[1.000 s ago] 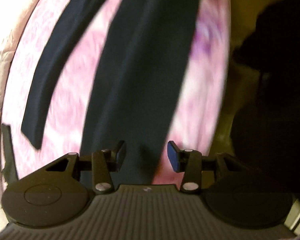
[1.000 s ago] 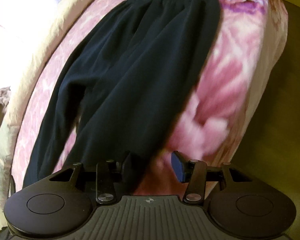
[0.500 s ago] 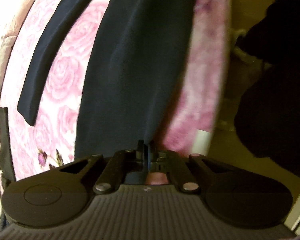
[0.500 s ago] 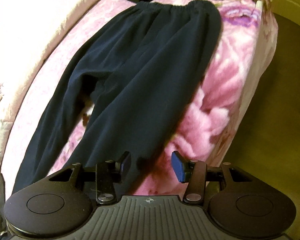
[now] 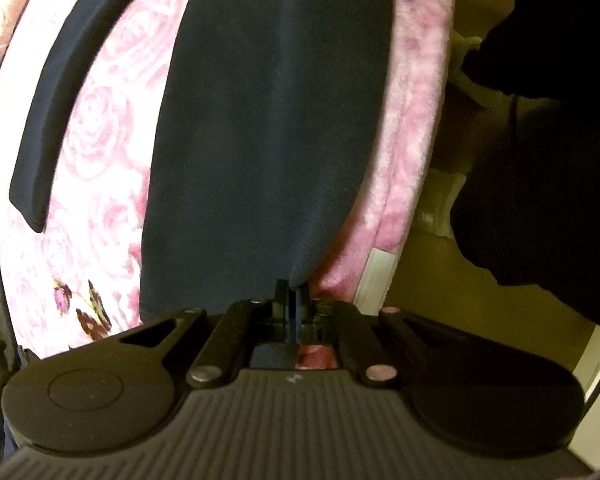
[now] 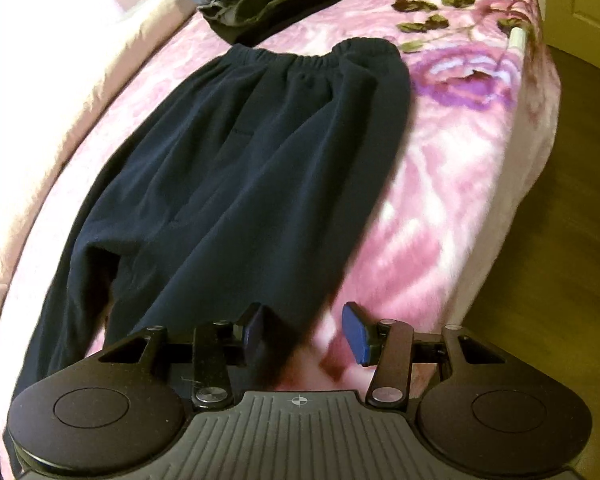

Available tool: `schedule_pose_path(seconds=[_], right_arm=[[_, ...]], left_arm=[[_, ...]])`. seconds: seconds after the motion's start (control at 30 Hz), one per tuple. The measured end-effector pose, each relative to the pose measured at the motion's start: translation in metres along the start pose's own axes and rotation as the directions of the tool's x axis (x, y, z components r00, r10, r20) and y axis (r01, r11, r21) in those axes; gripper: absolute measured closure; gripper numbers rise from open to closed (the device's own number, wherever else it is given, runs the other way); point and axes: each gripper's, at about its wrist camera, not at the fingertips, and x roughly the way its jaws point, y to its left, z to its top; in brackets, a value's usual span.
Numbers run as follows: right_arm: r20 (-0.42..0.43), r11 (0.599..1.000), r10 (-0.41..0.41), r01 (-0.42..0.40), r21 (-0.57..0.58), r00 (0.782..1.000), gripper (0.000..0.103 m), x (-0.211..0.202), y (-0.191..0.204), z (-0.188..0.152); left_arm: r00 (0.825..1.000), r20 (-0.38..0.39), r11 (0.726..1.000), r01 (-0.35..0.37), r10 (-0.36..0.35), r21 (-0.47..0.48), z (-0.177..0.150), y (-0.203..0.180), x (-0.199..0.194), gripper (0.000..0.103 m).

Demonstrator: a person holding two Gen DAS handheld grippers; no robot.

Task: Fold clothes

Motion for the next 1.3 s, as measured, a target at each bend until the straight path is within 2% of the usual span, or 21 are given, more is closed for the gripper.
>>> schedule_pose_path(seconds=[0.07, 0.13, 0.2, 0.37, 0.43, 0.53, 0.57, 0.6, 0.73, 0.83, 0.97, 1.03, 1.13, 1.17, 1.2, 1.23, 1.27, 1.3], right_arm=[[0.072, 0.998, -0.005, 0.000, 0.069, 0.997, 0.055, -0.011, -0.009, 0.002], [0.122, 0.991, -0.049, 0.033, 0.128, 0.991, 0.055, -0.021, -0.019, 0.003], [0.108, 0.990, -0.075, 0.061, 0.128, 0.991, 0.055, -0.020, -0.025, 0.004], [0.025, 0.999, -0.005, 0.004, 0.042, 1.000, 0.055, 0.000, -0.017, 0.012], [0.009, 1.000, -0.023, 0.023, -0.001, 1.000, 0.055, 0.007, -0.009, 0.013], [0.003, 1.000, -0.022, 0.022, 0.009, 1.000, 0.055, 0.008, -0.007, 0.013], [0.000, 1.000, -0.022, 0.022, 0.010, 1.000, 0.070, 0.009, -0.007, 0.013], [-0.010, 1.000, -0.026, 0.026, 0.004, 1.000, 0.103, 0.008, -0.007, 0.014], [-0.049, 0.999, -0.044, 0.043, -0.020, 0.998, 0.103, 0.005, -0.006, 0.020], [-0.039, 0.992, -0.114, 0.112, -0.066, 0.993, 0.103, -0.011, -0.009, 0.021], [-0.076, 0.985, -0.161, 0.155, -0.076, 0.984, 0.103, -0.012, -0.019, 0.013], [-0.069, 0.982, -0.173, 0.167, -0.089, 0.982, 0.103, -0.010, -0.014, 0.013], [-0.048, 0.975, -0.200, 0.194, -0.109, 0.979, 0.102, -0.015, -0.004, 0.015], [-0.034, 0.973, -0.206, 0.201, -0.115, 0.978, 0.092, -0.019, 0.001, 0.015], [-0.019, 0.970, -0.213, 0.209, -0.123, 0.977, 0.064, -0.023, 0.005, 0.015], [0.010, 0.965, -0.226, 0.225, -0.137, 0.974, 0.049, -0.029, 0.012, 0.015], [0.039, 0.959, -0.237, 0.240, -0.151, 0.971, 0.041, -0.035, 0.019, 0.014], [0.071, 0.953, -0.233, 0.242, -0.180, 0.970, 0.041, -0.043, 0.030, 0.014]], left_arm=[[1.000, -0.016, 1.000, 0.004, -0.004, -0.025, 0.003, 0.006, -0.002, 0.102], [1.000, -0.028, 0.999, 0.002, -0.003, -0.032, 0.005, 0.010, -0.004, 0.102], [0.999, -0.036, 1.000, -0.002, 0.001, -0.019, 0.007, 0.011, -0.005, 0.102], [0.998, -0.059, 1.000, -0.004, 0.005, 0.008, 0.011, 0.009, -0.004, 0.102], [0.998, -0.063, 1.000, -0.006, 0.007, 0.014, 0.011, 0.008, -0.005, 0.102], [0.998, -0.067, 1.000, -0.007, 0.008, 0.012, 0.010, 0.008, -0.006, 0.102], [0.998, -0.068, 1.000, -0.006, 0.007, 0.014, 0.010, 0.008, -0.007, 0.102], [0.998, -0.068, 1.000, -0.004, 0.005, 0.016, 0.009, 0.009, -0.007, 0.102], [0.998, -0.067, 1.000, 0.008, -0.007, 0.014, 0.006, 0.010, -0.013, 0.102], [0.999, -0.052, 1.000, 0.015, -0.015, 0.011, 0.000, 0.009, -0.021, 0.102], [0.998, -0.042, 0.999, 0.038, -0.037, 0.028, -0.006, 0.004, -0.020, 0.102], [0.998, -0.045, 0.998, 0.043, -0.041, 0.035, -0.006, 0.003, -0.018, 0.102], [0.998, -0.043, 0.999, 0.049, -0.049, -0.005, -0.007, 0.010, -0.022, 0.099], [0.998, -0.041, 0.999, 0.049, -0.050, -0.019, -0.009, 0.014, -0.025, 0.098], [0.998, -0.040, 0.998, 0.051, -0.052, -0.032, -0.012, 0.017, -0.029, 0.095], [0.998, -0.038, 0.998, 0.052, -0.054, -0.045, -0.015, 0.020, -0.032, 0.094], [0.998, -0.035, 0.997, 0.055, -0.057, -0.056, -0.019, 0.023, -0.035, 0.091], [0.998, -0.030, 0.996, 0.054, -0.057, -0.069, -0.020, 0.027, -0.040, 0.090]])
